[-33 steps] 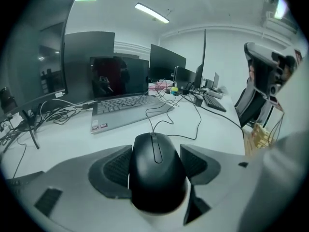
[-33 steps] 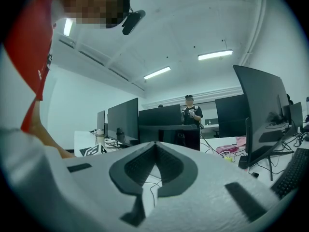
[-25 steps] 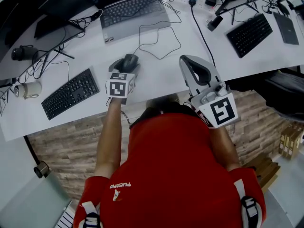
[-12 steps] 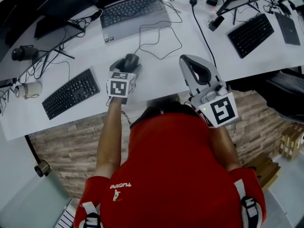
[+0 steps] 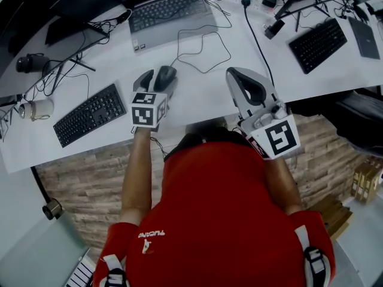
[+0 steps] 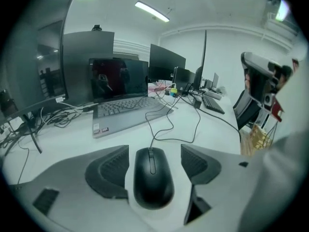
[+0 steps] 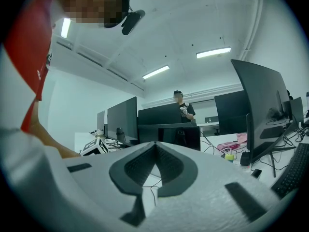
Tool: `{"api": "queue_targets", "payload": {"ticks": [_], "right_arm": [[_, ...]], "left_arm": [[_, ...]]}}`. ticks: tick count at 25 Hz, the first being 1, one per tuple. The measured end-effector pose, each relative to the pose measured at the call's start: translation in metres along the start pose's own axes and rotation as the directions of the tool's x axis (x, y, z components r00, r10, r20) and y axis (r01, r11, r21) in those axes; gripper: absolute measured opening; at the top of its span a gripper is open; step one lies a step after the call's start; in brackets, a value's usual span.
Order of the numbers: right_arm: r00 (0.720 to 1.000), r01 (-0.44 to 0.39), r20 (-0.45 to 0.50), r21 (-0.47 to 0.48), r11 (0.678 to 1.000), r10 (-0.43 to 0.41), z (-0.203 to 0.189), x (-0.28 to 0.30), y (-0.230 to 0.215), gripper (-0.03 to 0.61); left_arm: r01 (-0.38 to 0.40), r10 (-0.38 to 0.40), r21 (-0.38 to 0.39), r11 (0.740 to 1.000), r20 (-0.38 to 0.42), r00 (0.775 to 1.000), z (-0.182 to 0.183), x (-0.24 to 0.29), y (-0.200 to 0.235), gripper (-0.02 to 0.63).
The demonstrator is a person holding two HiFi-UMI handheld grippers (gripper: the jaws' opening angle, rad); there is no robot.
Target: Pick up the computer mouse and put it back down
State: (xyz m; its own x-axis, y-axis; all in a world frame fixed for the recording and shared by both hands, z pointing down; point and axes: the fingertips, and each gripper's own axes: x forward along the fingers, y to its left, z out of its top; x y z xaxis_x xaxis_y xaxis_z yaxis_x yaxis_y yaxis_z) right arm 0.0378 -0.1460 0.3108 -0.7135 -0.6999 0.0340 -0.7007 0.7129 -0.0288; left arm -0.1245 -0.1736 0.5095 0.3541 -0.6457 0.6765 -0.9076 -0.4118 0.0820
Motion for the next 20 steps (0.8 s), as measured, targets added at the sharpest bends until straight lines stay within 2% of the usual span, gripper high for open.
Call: {"api": "queue_targets", "payload": {"ticks": [3,6,9,13,15,20], "right_arm": [[1.0,-0.008,0.005,0.001,1.0,0.008,0.002,0.0,0.002,0.003],[1.0,-0.016,0.012,0.005,1.0,0.016,0.004,0.0,0.004,0.004],[0.999,-0.027,0.023,0.007,1.0,0.026,0.009,0.001,0.006,0.003],[0.998,-0.041,0.043,0.007,0.999,0.04,0.017,0.0,0.01,0.004],[0.998,-0.047,0.053,0.006,0.999,0.047,0.021,-0.001,0.012,0.003],[0.996,-0.06,0.069,0.003,0.998,0.059,0.029,-0.005,0.017,0.004]], "left_arm": [[0.003,-0.003,-0.002,1.0,0.093,0.996,0.027,-0.023,-0.006,0.31],[0.012,-0.009,-0.01,1.0,0.225,0.974,0.059,-0.051,-0.015,0.309],[0.013,-0.008,-0.012,1.0,0.363,0.932,0.089,-0.083,-0.025,0.286],[0.011,-0.009,0.0,1.0,0.516,0.857,0.12,-0.125,-0.039,0.179],[0.008,-0.008,0.002,1.0,0.565,0.825,0.133,-0.144,-0.046,0.14],[-0.035,0.036,-0.014,0.999,0.63,0.775,0.151,-0.178,-0.052,0.044]]}}
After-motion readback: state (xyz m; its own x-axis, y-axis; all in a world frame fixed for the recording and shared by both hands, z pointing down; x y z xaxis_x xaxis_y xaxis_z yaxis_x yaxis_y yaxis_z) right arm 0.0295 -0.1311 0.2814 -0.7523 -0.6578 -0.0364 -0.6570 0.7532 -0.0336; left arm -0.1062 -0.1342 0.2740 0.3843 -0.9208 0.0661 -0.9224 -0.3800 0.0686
